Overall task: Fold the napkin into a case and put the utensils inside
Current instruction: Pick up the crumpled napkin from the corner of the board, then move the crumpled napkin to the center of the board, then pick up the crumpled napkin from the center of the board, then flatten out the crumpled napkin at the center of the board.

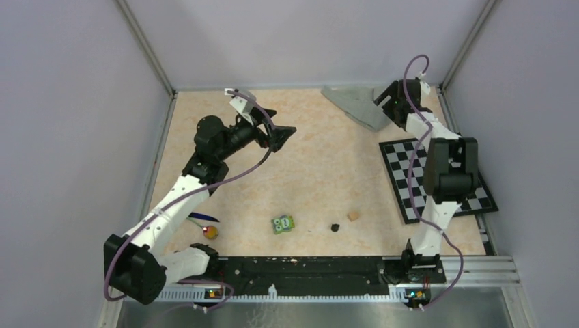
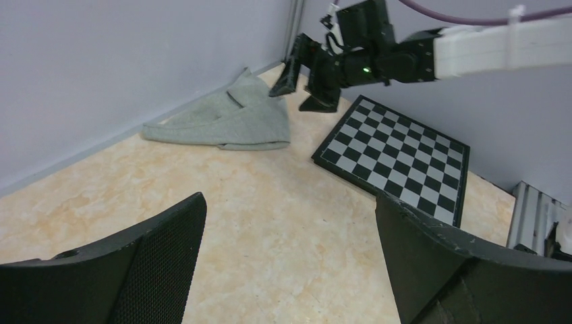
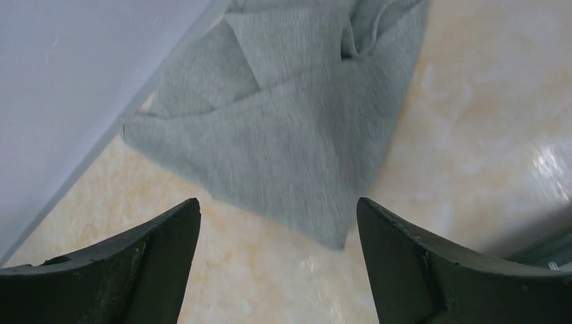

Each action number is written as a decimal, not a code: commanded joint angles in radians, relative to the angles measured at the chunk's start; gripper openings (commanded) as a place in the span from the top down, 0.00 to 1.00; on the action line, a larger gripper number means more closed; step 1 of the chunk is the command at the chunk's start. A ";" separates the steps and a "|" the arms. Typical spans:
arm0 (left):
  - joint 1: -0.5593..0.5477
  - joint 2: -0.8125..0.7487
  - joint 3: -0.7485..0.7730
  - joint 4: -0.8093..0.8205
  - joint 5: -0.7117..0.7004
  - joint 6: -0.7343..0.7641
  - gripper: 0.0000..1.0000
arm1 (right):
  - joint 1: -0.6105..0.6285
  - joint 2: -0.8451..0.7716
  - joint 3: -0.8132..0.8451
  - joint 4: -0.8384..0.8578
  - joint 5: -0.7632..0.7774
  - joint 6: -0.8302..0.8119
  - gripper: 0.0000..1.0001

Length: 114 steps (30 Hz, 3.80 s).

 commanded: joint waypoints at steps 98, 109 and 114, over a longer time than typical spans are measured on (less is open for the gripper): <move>0.211 0.059 0.468 -0.533 -0.318 0.046 1.00 | 0.474 -0.262 0.092 0.183 -0.269 -0.220 1.00; 0.267 -0.156 -0.238 -0.623 -0.550 -0.201 1.00 | 0.613 -0.399 -0.475 0.103 -0.139 -0.193 0.31; 0.269 -0.146 -0.317 -0.564 -0.457 -0.272 1.00 | 0.528 -0.441 -0.445 -0.091 -0.025 -0.205 0.27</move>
